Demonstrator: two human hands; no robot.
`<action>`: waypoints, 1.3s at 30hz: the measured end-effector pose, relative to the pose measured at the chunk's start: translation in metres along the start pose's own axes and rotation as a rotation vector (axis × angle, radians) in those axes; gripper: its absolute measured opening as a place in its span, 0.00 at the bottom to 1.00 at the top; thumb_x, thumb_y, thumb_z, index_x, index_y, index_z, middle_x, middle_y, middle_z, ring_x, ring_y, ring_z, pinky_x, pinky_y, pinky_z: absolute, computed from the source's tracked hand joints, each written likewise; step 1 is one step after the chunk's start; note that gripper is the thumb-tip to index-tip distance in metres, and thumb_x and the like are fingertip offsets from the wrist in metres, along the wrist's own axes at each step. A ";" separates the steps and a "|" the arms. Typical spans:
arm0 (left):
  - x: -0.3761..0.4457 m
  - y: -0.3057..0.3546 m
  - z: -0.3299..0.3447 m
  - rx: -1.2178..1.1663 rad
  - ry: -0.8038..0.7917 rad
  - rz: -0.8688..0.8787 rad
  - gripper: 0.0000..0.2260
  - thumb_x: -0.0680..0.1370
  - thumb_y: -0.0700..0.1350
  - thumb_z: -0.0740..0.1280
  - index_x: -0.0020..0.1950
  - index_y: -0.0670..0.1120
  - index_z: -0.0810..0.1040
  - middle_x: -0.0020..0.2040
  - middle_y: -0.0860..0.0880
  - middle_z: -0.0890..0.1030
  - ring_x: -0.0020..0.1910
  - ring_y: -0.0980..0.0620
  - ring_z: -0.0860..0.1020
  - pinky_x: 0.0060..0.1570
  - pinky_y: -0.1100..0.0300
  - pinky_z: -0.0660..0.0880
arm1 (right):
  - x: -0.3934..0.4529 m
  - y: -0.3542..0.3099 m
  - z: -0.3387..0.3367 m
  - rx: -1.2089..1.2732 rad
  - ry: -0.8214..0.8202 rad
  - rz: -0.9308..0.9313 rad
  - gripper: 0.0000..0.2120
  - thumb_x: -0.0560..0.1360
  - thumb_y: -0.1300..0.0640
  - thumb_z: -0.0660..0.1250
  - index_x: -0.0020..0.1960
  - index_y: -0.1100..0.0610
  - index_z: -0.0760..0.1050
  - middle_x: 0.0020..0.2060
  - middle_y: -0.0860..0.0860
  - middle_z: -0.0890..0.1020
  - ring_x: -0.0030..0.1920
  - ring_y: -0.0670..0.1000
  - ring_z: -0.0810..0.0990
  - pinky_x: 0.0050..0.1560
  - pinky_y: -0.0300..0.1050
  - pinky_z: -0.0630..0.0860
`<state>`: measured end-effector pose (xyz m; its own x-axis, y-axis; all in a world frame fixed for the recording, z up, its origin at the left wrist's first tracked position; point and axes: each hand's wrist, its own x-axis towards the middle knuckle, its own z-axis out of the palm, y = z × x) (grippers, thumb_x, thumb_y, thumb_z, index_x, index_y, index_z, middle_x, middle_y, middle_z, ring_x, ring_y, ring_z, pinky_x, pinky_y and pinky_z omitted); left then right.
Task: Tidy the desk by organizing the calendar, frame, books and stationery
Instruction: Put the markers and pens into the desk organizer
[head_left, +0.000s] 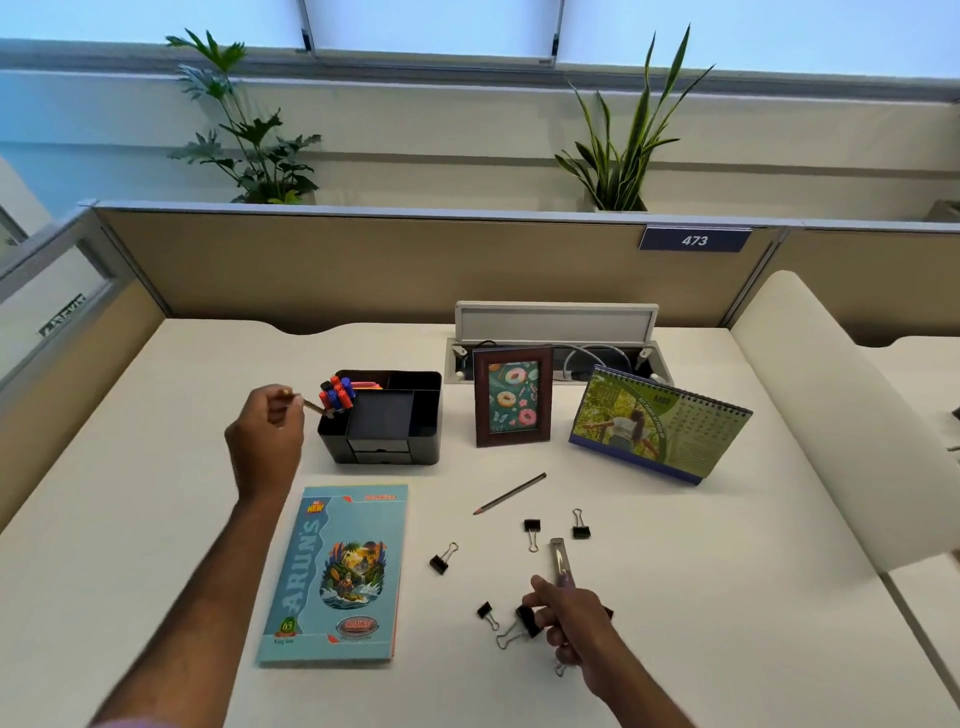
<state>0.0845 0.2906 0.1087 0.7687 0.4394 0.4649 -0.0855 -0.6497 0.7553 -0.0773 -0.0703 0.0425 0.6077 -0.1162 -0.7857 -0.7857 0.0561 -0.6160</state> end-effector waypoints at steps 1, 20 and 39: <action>0.002 -0.004 0.005 0.020 -0.018 -0.024 0.07 0.79 0.41 0.69 0.55 0.41 0.79 0.47 0.42 0.84 0.44 0.46 0.83 0.44 0.64 0.77 | 0.001 0.002 -0.001 -0.013 0.009 0.003 0.17 0.76 0.48 0.69 0.48 0.63 0.83 0.27 0.49 0.76 0.24 0.47 0.64 0.25 0.36 0.56; -0.016 -0.059 0.047 0.323 -0.266 -0.222 0.08 0.78 0.43 0.69 0.55 0.42 0.81 0.48 0.41 0.82 0.47 0.40 0.79 0.41 0.50 0.77 | 0.083 -0.042 0.054 -1.061 0.134 -0.828 0.21 0.79 0.55 0.61 0.71 0.54 0.69 0.64 0.52 0.75 0.62 0.55 0.74 0.59 0.50 0.72; -0.125 -0.029 0.038 0.132 -0.342 -0.384 0.08 0.78 0.44 0.71 0.53 0.47 0.73 0.45 0.48 0.78 0.43 0.48 0.79 0.34 0.59 0.74 | 0.117 -0.048 0.054 -1.564 0.228 -1.096 0.12 0.59 0.64 0.76 0.37 0.53 0.75 0.35 0.50 0.76 0.36 0.54 0.76 0.28 0.45 0.67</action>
<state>0.0154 0.2307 0.0113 0.8938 0.4476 -0.0275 0.3062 -0.5642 0.7668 0.0378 -0.0327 -0.0229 0.9120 0.4073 -0.0480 0.4038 -0.9123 -0.0686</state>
